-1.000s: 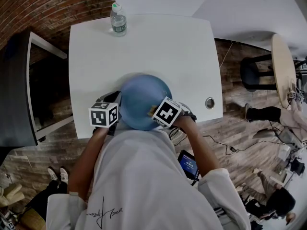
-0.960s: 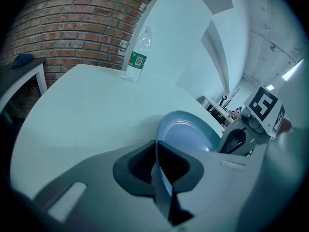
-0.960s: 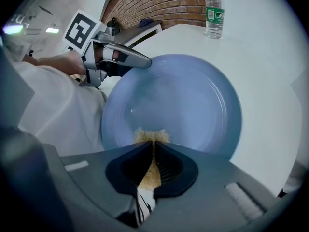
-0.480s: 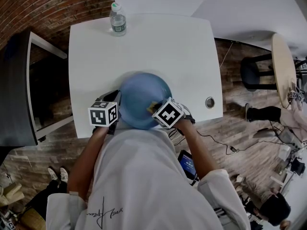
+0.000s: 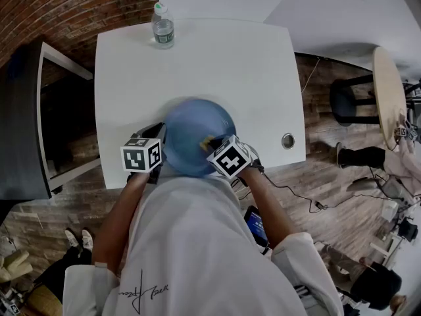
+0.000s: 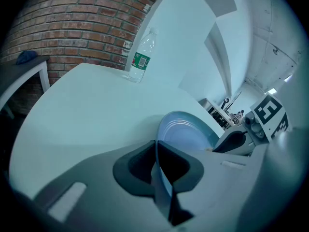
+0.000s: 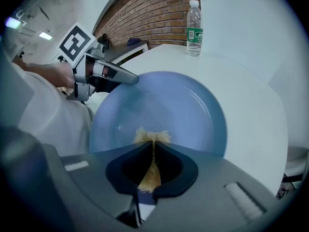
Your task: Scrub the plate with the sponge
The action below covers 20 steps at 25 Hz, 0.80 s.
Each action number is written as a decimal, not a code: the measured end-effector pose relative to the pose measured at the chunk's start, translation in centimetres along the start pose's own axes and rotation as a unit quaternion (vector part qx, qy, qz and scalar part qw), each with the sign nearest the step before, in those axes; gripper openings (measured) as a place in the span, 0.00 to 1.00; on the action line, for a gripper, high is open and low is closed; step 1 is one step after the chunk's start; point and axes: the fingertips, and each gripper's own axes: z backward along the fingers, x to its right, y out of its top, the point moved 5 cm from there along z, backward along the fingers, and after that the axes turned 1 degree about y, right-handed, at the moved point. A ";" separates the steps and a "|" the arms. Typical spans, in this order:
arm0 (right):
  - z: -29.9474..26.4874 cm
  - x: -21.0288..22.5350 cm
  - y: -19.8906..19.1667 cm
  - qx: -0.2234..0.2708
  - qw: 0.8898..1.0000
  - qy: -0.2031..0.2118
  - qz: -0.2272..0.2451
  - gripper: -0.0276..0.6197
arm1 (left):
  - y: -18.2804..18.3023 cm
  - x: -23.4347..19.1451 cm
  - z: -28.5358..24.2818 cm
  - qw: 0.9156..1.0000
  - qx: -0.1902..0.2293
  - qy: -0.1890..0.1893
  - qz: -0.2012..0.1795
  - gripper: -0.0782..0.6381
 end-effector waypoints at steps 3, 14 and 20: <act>-0.1 0.1 0.4 0.013 1.000 -0.010 0.000 0.08 | 0.0 0.0 0.1 1.000 0.000 0.001 0.000 0.15; -0.5 0.7 1.7 0.051 0.998 -0.029 -0.009 0.08 | -0.1 0.0 0.0 1.000 0.000 0.001 0.005 0.15; -0.7 0.9 2.7 0.063 0.997 -0.038 -0.013 0.08 | 0.2 0.0 -0.1 1.000 0.006 0.008 0.009 0.15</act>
